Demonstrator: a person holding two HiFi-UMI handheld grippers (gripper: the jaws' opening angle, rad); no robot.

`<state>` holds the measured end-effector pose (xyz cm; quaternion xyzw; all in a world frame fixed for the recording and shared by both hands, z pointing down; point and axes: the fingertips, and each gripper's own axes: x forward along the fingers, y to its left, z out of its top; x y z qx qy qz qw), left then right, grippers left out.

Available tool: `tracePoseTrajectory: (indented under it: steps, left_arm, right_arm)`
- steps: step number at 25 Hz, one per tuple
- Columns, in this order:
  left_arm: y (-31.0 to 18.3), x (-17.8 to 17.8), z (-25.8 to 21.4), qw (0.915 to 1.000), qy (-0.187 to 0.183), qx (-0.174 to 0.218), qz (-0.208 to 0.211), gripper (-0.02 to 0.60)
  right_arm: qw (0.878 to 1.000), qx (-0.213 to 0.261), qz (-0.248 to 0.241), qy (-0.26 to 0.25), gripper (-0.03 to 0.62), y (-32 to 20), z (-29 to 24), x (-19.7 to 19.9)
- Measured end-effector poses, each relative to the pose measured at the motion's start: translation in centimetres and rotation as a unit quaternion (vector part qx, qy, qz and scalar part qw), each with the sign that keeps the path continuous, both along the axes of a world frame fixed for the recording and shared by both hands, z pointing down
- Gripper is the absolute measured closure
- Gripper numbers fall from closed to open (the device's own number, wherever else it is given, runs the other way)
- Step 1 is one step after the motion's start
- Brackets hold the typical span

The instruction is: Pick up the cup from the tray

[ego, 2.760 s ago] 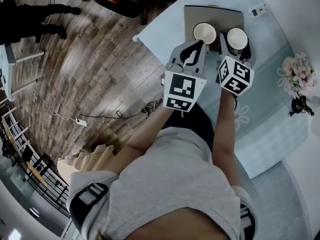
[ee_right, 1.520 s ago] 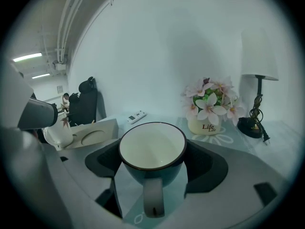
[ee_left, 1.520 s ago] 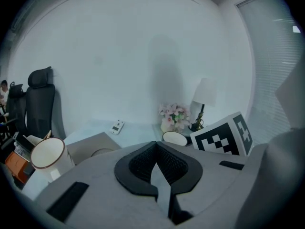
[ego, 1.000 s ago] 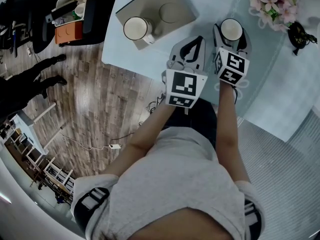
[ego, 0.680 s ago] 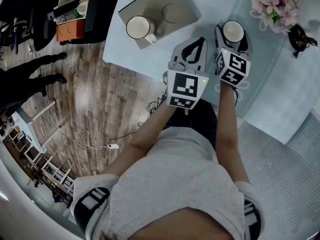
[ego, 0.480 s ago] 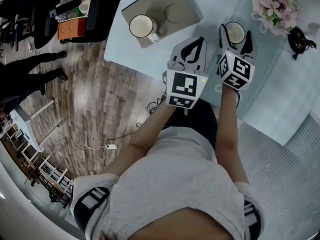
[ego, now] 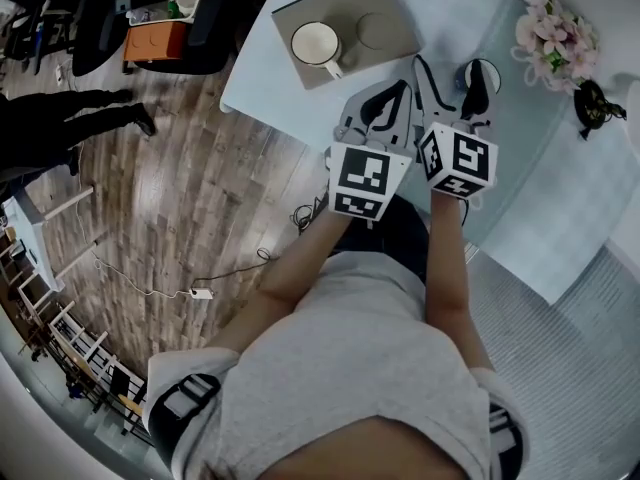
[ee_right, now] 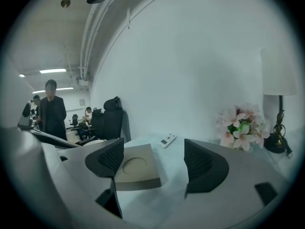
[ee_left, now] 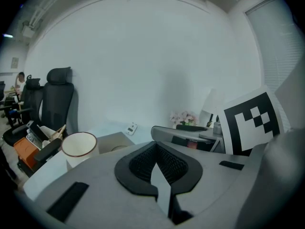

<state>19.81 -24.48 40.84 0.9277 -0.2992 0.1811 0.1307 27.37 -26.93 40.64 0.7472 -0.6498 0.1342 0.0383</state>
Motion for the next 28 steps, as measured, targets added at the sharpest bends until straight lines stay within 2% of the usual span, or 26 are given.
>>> tracePoseTrajectory:
  steps: [4,9,13,20,28]
  left_arm:
    - [-0.9,-3.5,-0.2,0.999,-0.001,0.001,-0.045,0.577]
    - [-2.4,-9.0,-0.2,0.9936,-0.01,0.008,-0.112,0.577]
    - [-3.5,-13.2,-0.6,0.9868,-0.011,0.011,-0.161,0.577]
    - [-4.3,-18.5,-0.2,0.9745,-0.004,-0.002,-0.224,0.577]
    - [-5.0,-21.9,0.4,0.9635,-0.012,-0.01,-0.267,0.577]
  right_arm:
    - [0.998,-0.001,-0.066,0.015,0.249,-2.0,-0.4,-4.6]
    - [0.99,0.003,-0.139,0.02,0.249,-4.3,-0.7,-10.4]
    - [0.982,-0.023,-0.186,0.019,0.247,-5.6,0.5,-14.4]
    - [0.974,-0.078,-0.212,0.036,0.241,-7.5,4.2,-17.5]
    - [0.971,-0.101,-0.213,0.042,0.235,-10.3,5.8,-18.2]
